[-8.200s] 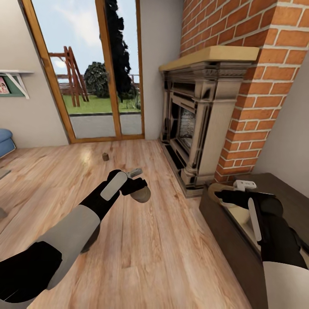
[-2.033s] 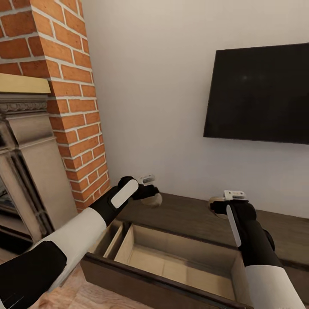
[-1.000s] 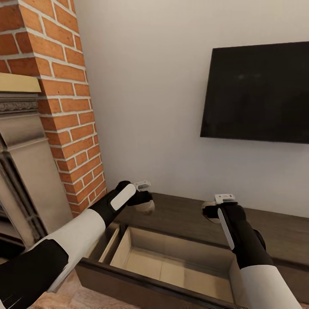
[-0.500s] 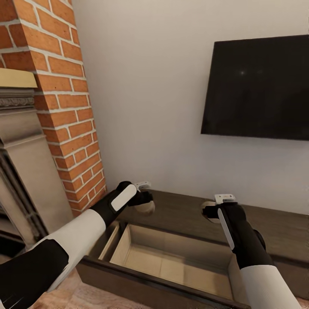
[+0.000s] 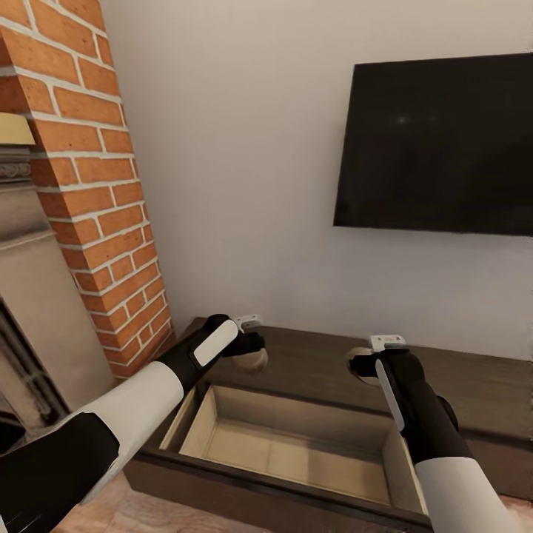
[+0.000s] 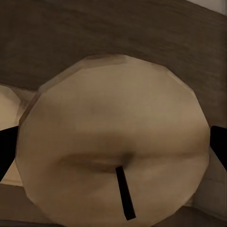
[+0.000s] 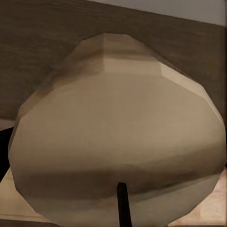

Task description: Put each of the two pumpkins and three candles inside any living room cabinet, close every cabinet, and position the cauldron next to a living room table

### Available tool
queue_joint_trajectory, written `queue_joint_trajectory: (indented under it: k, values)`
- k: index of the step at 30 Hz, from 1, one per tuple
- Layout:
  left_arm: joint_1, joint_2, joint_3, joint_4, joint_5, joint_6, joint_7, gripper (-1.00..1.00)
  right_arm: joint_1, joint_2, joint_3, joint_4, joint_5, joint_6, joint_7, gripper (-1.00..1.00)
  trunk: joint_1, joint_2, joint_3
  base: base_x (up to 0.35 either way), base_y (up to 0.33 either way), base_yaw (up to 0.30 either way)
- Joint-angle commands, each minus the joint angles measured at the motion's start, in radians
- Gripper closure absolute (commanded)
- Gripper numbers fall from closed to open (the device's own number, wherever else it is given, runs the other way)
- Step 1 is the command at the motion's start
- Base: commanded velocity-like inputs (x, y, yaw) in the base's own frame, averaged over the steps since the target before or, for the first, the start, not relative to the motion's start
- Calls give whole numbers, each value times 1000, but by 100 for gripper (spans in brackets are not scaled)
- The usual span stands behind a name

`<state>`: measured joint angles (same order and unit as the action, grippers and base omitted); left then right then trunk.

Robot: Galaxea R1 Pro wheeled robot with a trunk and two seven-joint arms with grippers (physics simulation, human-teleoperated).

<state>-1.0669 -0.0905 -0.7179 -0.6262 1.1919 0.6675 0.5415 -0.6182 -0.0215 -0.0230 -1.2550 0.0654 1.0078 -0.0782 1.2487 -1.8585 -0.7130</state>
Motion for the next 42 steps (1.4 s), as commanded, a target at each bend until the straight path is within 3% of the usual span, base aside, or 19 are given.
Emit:
queue_joint_trajectory:
  k: [1, 33, 42]
  values:
    - [0, 0, 0, 0, 0, 0, 0, 100, 0, 0, 0, 0, 1, 0, 0, 100, 0, 0, -1, 0, 0, -127]
    - [0, 0, 1, 6, 1, 0, -2, 100, -1, 1, 2, 33, 1, 1, 0, 100, 0, 0, -39, 31, 0, -107]
    - [0, 0, 1, 6, 2, 0, -2, 100, -2, 29, 0, 37, 2, 2, 0, 100, 0, 0, -54, 107, 0, -1]
